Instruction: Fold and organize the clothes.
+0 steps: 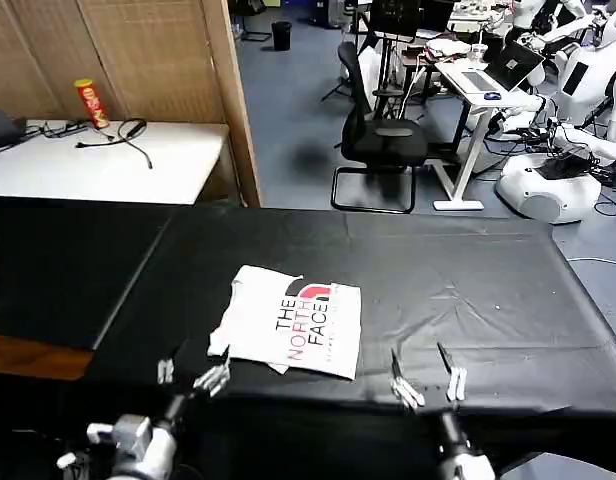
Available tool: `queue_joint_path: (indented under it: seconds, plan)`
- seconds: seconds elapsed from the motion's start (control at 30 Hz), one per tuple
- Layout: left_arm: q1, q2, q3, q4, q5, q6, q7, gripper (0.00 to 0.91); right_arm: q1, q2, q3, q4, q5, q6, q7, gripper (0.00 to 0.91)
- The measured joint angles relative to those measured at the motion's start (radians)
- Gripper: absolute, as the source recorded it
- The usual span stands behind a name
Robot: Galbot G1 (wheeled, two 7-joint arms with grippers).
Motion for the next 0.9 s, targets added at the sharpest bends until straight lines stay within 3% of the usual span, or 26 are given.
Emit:
queue_joint_path:
  seconds: [0.13, 0.27, 0.5, 0.9]
  plan:
    - [0.087, -0.009, -0.027, -0.020, -0.003, -0.037, -0.013, 0.878, -0.109, -0.003, 0.009, 0.042, -0.002, -0.009, 0.059, 0.878]
    - [0.160, -0.014, -0.059, -0.024, -0.008, -0.067, -0.011, 0.878, -0.197, -0.008, 0.028, 0.105, 0.012, -0.068, 0.096, 0.878]
    - [0.229, -0.006, -0.104, -0.036, -0.021, -0.039, -0.011, 0.878, -0.294, -0.003, 0.033, 0.182, 0.048, -0.113, 0.150, 0.878]
    - [0.238, 0.008, -0.133, -0.042, -0.043, -0.014, -0.008, 0.878, -0.327, -0.003, 0.034, 0.205, 0.048, -0.113, 0.153, 0.878]
